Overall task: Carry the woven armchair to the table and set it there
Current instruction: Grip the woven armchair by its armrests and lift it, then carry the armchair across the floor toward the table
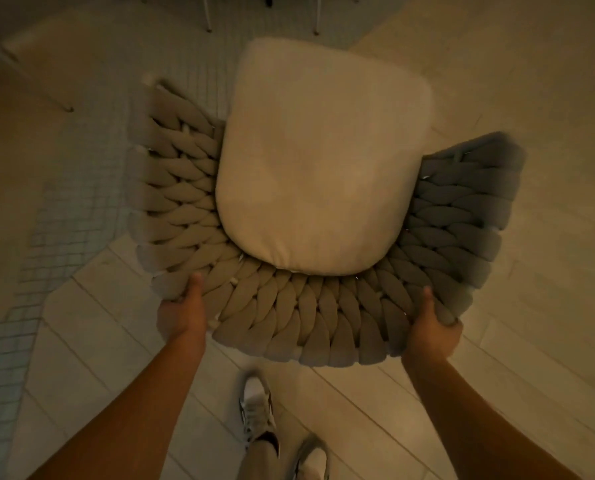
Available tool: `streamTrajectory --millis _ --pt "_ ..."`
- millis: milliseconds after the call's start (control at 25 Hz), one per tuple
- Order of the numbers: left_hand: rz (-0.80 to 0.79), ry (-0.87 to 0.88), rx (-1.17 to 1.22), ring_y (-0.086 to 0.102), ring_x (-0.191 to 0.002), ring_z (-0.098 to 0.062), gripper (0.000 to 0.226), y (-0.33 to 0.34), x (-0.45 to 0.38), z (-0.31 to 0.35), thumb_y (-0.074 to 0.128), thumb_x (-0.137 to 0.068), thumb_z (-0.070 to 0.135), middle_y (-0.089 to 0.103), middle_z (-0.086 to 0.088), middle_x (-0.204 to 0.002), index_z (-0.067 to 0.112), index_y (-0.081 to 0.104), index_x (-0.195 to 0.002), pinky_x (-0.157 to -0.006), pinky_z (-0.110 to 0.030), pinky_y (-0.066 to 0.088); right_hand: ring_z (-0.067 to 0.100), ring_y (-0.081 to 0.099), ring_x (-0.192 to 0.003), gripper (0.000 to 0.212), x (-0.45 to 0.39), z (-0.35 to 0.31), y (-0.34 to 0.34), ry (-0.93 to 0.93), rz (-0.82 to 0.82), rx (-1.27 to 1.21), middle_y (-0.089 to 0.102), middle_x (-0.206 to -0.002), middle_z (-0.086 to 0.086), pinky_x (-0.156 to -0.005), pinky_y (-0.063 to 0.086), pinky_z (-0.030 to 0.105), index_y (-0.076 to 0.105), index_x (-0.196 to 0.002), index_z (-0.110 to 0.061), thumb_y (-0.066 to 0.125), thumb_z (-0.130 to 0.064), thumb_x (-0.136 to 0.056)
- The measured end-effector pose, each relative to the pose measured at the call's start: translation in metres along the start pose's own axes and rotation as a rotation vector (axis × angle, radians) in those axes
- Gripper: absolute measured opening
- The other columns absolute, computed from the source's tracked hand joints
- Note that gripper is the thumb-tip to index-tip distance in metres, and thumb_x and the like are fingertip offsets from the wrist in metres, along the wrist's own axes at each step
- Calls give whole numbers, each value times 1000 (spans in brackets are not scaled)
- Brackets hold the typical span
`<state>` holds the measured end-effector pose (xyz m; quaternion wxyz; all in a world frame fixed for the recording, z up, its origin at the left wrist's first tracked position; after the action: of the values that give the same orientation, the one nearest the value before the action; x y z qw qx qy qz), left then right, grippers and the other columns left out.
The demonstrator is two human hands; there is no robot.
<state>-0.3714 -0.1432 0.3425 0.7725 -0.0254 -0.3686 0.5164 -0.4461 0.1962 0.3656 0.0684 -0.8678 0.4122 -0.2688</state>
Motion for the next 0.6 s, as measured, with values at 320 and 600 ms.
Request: streamTrajectory --millis 320,600 --pt "59 516 -156 60 -109 -36 56 91 -65 203 57 -81 18 62 -18 -126 12 43 -135 -84 -40 48 39 58 -112 51 -74 -152 123 -301 57 228 63 -121 19 -91 44 41 57 -121 -8 63 -40 -81" --pt "62 484 -292 58 -110 -42 52 145 -87 262 53 -87 17 59 -24 -126 5 38 -135 -82 -46 47 43 56 -112 50 -104 -199 181 -251 29 303 61 -122 23 -82 41 38 56 -120 -5 63 -38 -84"
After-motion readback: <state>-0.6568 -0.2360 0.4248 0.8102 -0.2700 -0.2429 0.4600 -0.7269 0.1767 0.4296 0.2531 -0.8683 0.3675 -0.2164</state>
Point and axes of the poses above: each hand's wrist, its own x-axis away from the middle knuckle, its own y-axis out of the palm, z = x × y, the point moved 2 cm from there along -x, towards the middle knuckle
